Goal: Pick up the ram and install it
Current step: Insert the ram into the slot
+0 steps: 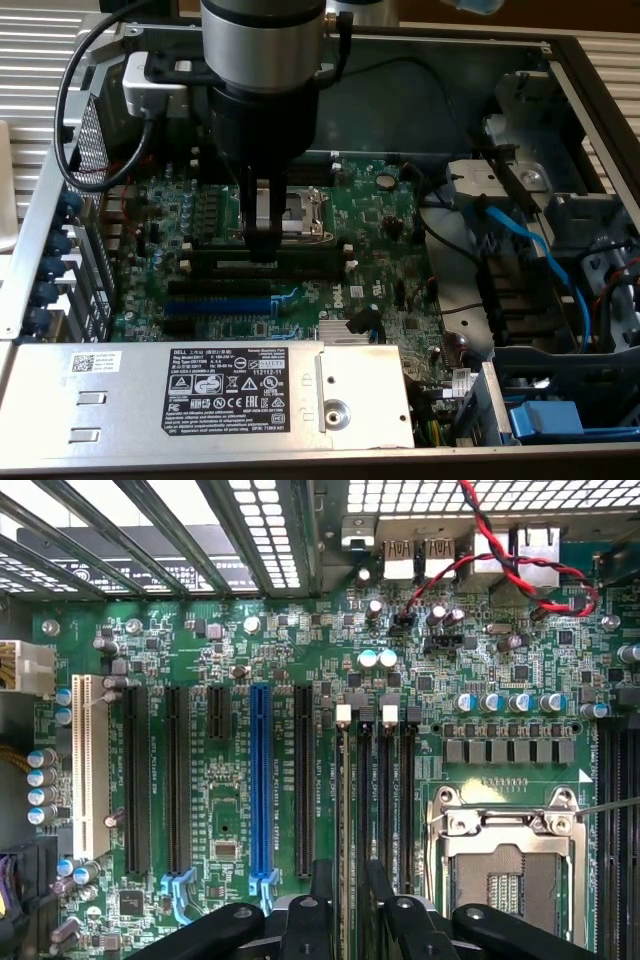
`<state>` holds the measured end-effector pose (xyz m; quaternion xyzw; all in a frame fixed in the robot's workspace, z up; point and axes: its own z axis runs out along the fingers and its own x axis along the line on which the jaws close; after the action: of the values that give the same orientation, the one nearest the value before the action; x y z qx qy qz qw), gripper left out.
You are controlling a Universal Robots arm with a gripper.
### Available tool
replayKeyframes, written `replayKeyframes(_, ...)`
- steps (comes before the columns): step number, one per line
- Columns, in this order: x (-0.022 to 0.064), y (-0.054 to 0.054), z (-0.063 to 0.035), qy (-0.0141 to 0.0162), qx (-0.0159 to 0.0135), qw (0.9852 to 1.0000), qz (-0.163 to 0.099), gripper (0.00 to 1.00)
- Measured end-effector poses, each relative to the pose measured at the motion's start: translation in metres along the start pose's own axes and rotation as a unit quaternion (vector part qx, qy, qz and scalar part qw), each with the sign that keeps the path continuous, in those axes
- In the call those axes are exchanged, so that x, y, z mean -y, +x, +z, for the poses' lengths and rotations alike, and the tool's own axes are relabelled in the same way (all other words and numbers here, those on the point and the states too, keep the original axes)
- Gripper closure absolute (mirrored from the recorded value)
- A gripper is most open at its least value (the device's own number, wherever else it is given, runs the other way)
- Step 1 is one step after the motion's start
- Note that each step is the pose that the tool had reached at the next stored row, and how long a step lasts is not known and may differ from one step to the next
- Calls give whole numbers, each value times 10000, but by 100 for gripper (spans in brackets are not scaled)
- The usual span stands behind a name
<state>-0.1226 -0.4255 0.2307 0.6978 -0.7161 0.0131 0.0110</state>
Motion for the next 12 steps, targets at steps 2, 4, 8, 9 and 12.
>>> replayKeyframes(2, 0, 1, -28, 0, 0, 10000, 0, 73)
replayKeyframes(4, 0, 2, -56, 0, 0, 10000, 0, 73)
replayKeyframes(8, 0, 3, -107, 0, 0, 10000, 0, 73)
replayKeyframes(9, 0, 4, -119, 0, 0, 10000, 0, 73)
replayKeyframes(12, 1, 4, -136, 1, 2, 10000, 0, 73)
